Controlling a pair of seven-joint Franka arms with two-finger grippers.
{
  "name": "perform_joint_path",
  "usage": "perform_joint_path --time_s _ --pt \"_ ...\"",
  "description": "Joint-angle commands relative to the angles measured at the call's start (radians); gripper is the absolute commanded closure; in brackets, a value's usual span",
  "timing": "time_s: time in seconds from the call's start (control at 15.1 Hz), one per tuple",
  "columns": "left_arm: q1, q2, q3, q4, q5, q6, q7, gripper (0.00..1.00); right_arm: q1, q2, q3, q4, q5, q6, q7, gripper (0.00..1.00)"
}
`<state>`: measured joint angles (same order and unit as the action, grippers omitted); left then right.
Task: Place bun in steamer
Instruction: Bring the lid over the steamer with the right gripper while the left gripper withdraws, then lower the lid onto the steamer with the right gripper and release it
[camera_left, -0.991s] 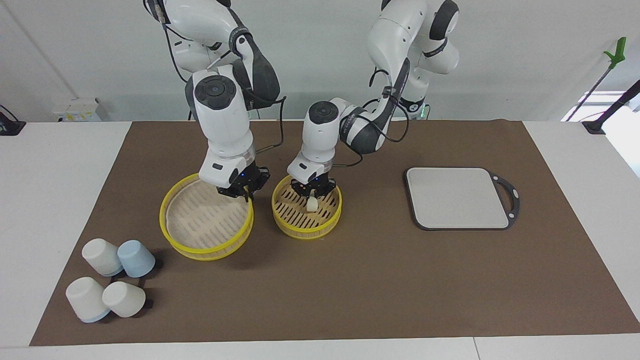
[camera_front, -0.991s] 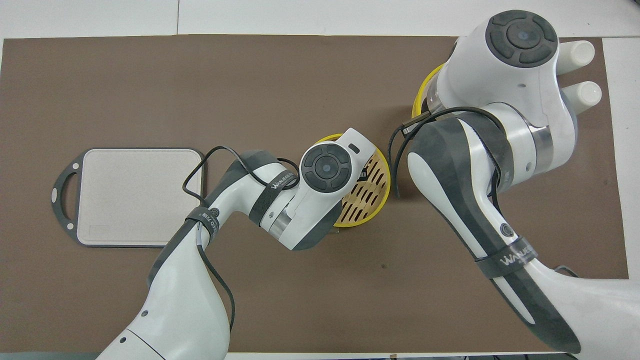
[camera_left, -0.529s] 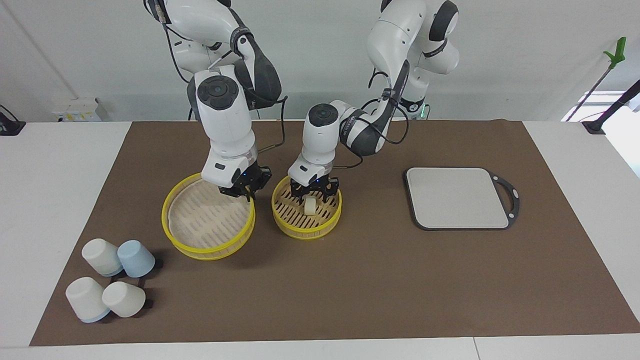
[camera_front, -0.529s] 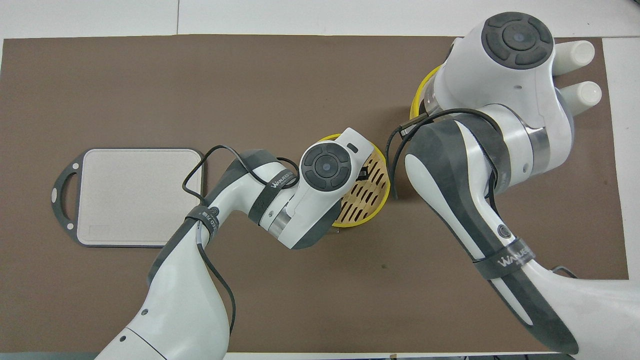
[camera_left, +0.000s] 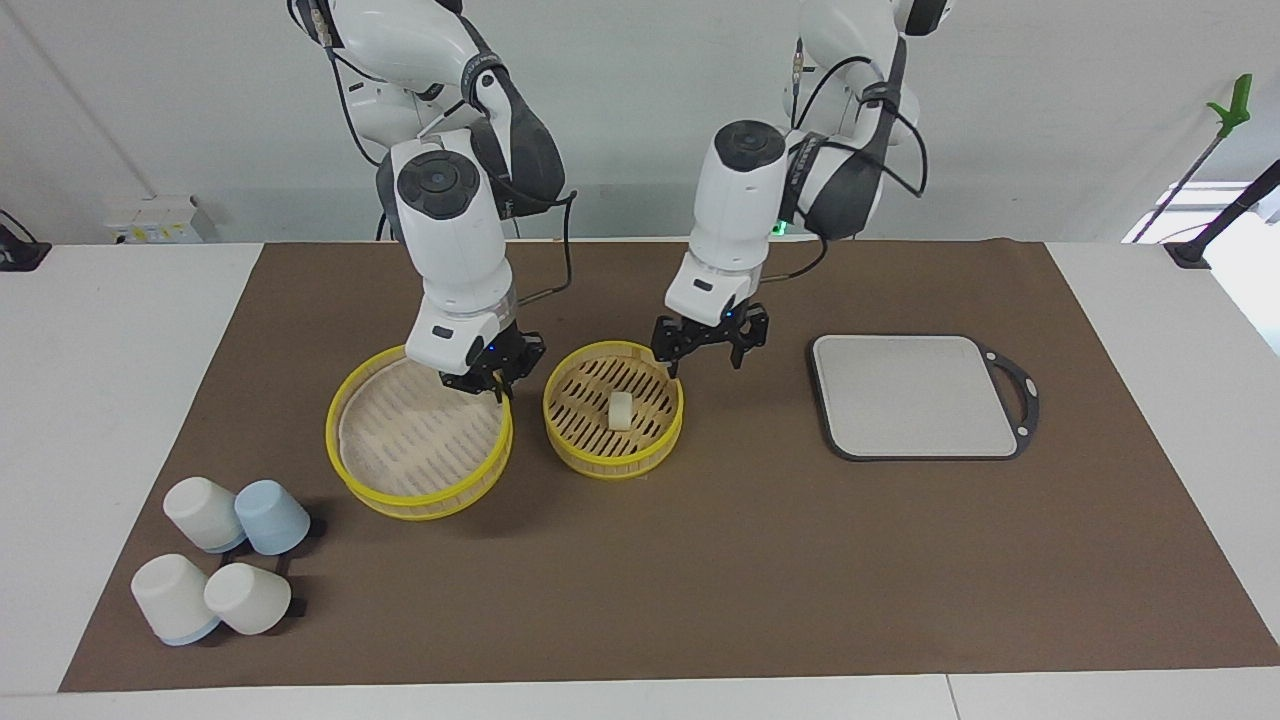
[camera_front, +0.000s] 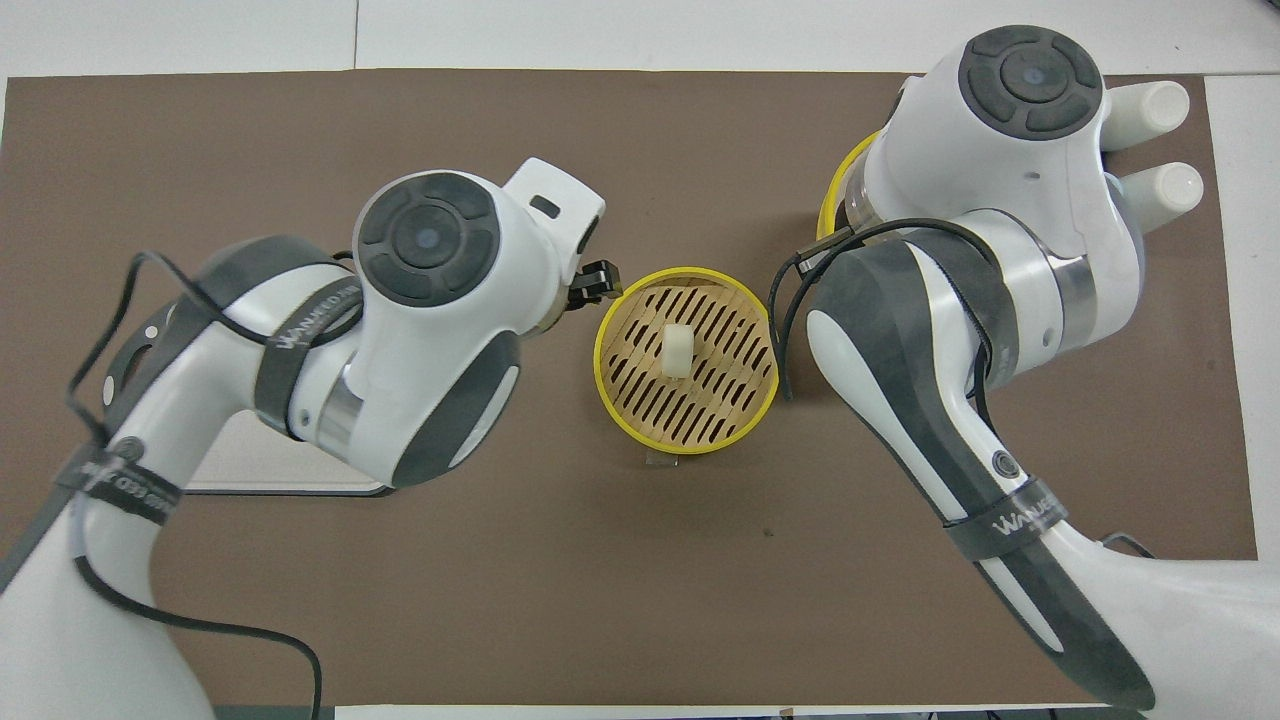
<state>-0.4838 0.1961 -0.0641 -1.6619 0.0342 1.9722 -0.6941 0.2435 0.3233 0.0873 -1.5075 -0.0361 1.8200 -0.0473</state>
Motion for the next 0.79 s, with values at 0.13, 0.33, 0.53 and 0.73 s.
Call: perform_joint_path --time_s 0.13,0.33,0.53,0.73 --pt "0.247 -0.139 -0.007 -0.022 0.013 -0.163 0.293 0.0 0.045 -0.023 0.005 -0.016 0.016 0.031 0.05 1.0" --pt "0.379 -0.185 -0.007 -0.022 0.01 -0.223 0.457 0.0 0.111 -0.018 0.005 -0.016 0.021 0.053 0.157 1.0" --pt "0.461 -0.204 -0.007 -0.026 0.009 -0.263 0.588 0.0 0.181 0.011 0.005 -0.016 0.021 0.116 0.268 1.0" --pt "0.47 -0.219 -0.005 -0.045 0.007 -0.283 0.604 0.0 0.226 0.02 0.005 -0.013 0.024 0.134 0.323 1.0"
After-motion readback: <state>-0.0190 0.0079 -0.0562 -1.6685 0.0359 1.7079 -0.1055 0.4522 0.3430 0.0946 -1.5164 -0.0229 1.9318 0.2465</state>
